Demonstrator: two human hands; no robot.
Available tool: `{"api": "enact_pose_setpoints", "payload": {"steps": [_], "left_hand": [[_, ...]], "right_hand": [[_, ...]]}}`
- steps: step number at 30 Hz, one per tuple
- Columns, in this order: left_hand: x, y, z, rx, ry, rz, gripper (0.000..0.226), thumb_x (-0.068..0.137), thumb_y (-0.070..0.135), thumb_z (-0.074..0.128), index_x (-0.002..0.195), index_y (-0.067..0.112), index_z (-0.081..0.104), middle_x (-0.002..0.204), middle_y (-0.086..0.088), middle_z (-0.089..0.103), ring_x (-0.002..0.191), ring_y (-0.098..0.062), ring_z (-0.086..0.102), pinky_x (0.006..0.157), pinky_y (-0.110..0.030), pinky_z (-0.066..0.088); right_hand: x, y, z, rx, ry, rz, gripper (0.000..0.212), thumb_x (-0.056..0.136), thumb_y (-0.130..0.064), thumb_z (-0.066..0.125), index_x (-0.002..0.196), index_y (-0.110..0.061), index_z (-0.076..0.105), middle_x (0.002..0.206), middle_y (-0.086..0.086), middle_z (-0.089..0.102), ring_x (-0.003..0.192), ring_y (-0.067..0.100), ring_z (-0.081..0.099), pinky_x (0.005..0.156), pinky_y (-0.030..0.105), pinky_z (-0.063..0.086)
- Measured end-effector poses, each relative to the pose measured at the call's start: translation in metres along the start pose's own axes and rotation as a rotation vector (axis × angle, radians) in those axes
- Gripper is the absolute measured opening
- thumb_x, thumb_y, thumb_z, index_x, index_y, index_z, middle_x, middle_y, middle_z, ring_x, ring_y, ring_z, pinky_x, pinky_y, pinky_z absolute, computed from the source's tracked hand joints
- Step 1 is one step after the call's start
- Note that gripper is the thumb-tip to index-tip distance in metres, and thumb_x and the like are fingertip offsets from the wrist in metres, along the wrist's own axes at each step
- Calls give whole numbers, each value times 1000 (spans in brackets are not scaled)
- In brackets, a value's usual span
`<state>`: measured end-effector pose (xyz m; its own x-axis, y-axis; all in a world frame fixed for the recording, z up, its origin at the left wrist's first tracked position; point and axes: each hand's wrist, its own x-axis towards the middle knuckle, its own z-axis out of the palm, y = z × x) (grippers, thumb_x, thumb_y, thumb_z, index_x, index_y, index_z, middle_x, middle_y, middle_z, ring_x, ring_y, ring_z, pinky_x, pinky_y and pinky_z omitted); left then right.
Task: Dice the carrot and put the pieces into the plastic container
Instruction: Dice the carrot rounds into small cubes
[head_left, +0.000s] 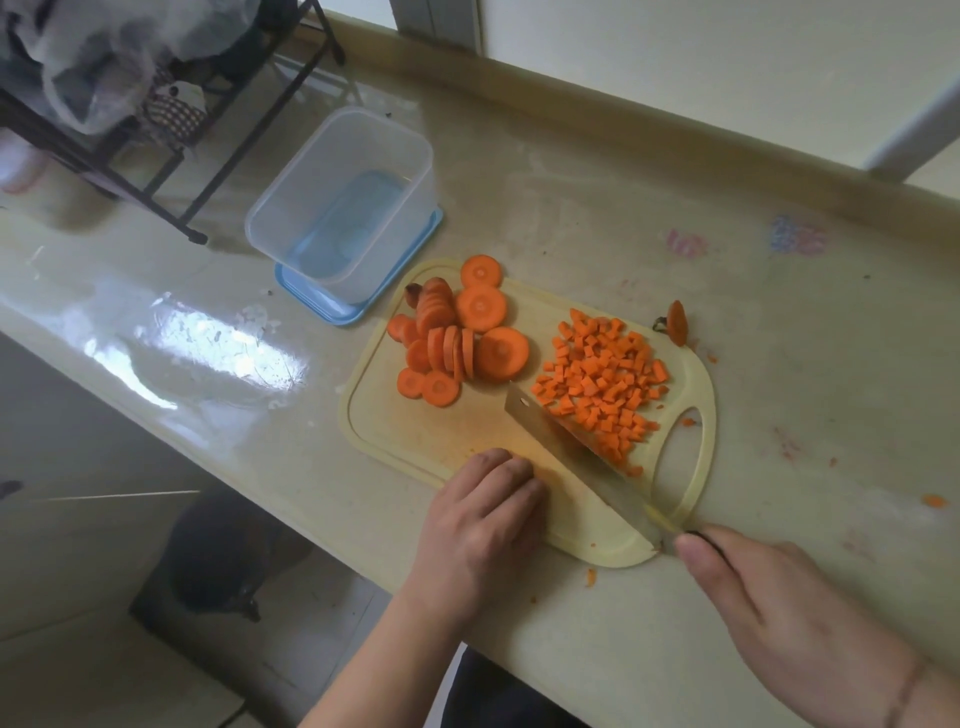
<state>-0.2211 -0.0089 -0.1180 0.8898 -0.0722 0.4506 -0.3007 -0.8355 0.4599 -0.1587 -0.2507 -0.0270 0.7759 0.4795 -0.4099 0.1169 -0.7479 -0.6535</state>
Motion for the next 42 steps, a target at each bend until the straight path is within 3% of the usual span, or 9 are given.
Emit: {"api": "enact_pose_setpoints", "payload": {"steps": [3, 6, 10, 17, 22, 27, 30, 38, 42], "left_hand": [[-2, -1, -1, -12, -2, 13, 10, 90, 4, 75, 97, -2, 76, 99, -15, 70, 99, -32, 65, 90, -37, 54], [-9, -2, -4, -30, 6, 15, 12, 91, 2, 71, 100, -4, 76, 105, -17, 69, 101, -34, 64, 88, -40, 53], [-14, -3, 0, -28, -29, -9, 15, 87, -5, 73, 101, -6, 75, 109, -19, 69, 105, -36, 64, 88, -43, 54], [-13, -4, 0, -60, -50, -49, 23, 80, -7, 81, 103, -4, 76, 112, -16, 71, 111, -31, 64, 93, -38, 54], [-9, -3, -3, -59, -22, -39, 16, 84, -2, 78, 101, -3, 76, 109, -14, 71, 107, -29, 64, 93, -33, 53], [-11, -2, -4, -43, 17, -19, 9, 90, 4, 74, 95, -3, 76, 99, -15, 70, 98, -32, 66, 89, -36, 54], [-13, -1, -7, -51, 61, -31, 9, 85, 2, 77, 93, -3, 77, 96, -15, 70, 95, -32, 67, 86, -36, 55], [-18, -4, -7, -83, -19, -25, 23, 79, -9, 81, 100, -6, 75, 106, -17, 72, 105, -34, 67, 87, -43, 55], [-19, -5, -6, -77, -33, -28, 24, 77, -10, 82, 100, -6, 75, 107, -18, 72, 105, -36, 67, 87, -43, 55]], "right_hand": [[-4, -7, 0, 4, -25, 4, 70, 78, -80, 14, 77, -24, 56, 68, -12, 64, 61, 4, 58, 61, 27, 43], [-12, -14, 1, 8, -33, 0, 76, 70, -90, 6, 92, -35, 53, 74, -17, 65, 63, 0, 58, 64, 23, 44], [-22, -7, 4, -73, -28, 85, 96, 58, -95, -6, 86, -26, 55, 73, -3, 64, 76, 2, 58, 69, 23, 46], [-23, -3, 13, -178, -106, 131, 95, 55, -91, -18, 86, -29, 47, 75, -4, 61, 76, 5, 58, 71, 22, 46], [3, -9, 25, -111, -73, -9, 63, 77, -80, 1, 78, -33, 43, 65, -2, 57, 62, 12, 56, 61, 38, 46], [4, -5, 3, -15, -21, -20, 62, 83, -73, 18, 70, -22, 51, 63, -6, 59, 55, 10, 53, 57, 27, 40], [-2, -10, 3, -16, -39, -45, 54, 82, -74, 19, 77, -31, 51, 61, -7, 59, 55, 9, 53, 55, 24, 39], [-18, -11, 10, -67, -81, 16, 85, 66, -92, 0, 78, -24, 50, 72, -8, 63, 62, 6, 57, 62, 25, 42], [-20, -7, 7, -73, -101, 21, 82, 68, -89, 2, 79, -23, 49, 79, -13, 61, 62, 8, 55, 61, 24, 42]]}}
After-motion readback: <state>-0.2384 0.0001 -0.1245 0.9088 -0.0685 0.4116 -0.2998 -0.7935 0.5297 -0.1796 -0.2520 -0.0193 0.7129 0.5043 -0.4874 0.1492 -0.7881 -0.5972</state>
